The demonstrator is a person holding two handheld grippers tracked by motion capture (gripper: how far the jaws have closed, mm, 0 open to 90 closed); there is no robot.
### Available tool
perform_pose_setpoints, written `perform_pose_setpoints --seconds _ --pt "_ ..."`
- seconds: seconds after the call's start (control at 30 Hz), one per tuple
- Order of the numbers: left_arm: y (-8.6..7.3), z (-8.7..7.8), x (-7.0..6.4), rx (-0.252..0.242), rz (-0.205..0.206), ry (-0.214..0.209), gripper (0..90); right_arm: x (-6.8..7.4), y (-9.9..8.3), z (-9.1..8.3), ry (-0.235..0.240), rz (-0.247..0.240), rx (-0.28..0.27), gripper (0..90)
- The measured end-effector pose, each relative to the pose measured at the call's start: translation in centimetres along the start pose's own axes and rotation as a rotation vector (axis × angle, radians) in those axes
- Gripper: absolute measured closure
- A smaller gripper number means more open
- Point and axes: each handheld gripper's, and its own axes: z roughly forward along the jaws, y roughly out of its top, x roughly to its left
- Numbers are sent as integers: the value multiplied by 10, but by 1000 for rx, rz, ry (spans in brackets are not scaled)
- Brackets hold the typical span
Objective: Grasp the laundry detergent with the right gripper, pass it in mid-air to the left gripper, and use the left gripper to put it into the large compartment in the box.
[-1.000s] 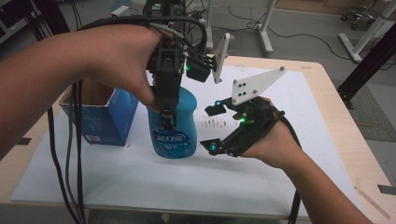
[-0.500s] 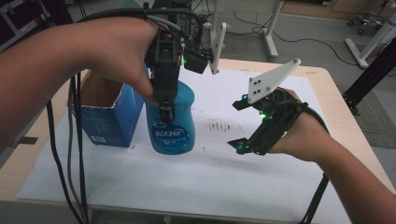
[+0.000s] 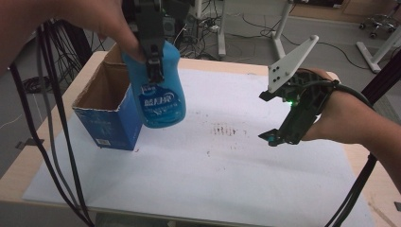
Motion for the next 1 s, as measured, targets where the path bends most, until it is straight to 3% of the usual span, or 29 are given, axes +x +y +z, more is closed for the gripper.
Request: perform_pose_setpoints --seconds 0.1,0.17,0.37,0.53,0.6,0.63,0.73,0.9,1.0 --pt "-12 -11 14 -8 -83 8 394 -4 -2 -3 15 1 29 6" --pt "-20 -16 21 -14 -117 15 394 -7 -5 -5 17 -1 36 6" --pt "-47 -27 46 -6 -290 44 394 -12 -12 -8 20 5 54 6" --pt "-62 -26 65 8 -468 64 394 -14 -14 -7 20 8 60 6" --pt "-63 -26 67 11 -492 64 394 -14 -14 -7 18 7 60 6" --pt "-68 -24 73 13 -561 61 394 -14 -13 -6 19 5 60 6" --pt "-72 -21 79 10 -639 51 394 -14 -13 -5 16 7 70 6" --pt "-77 -14 87 23 -694 53 394 -14 -13 -4 14 9 76 6" --pt "-80 -8 92 31 -702 60 395 -14 -12 -3 14 10 76 6"
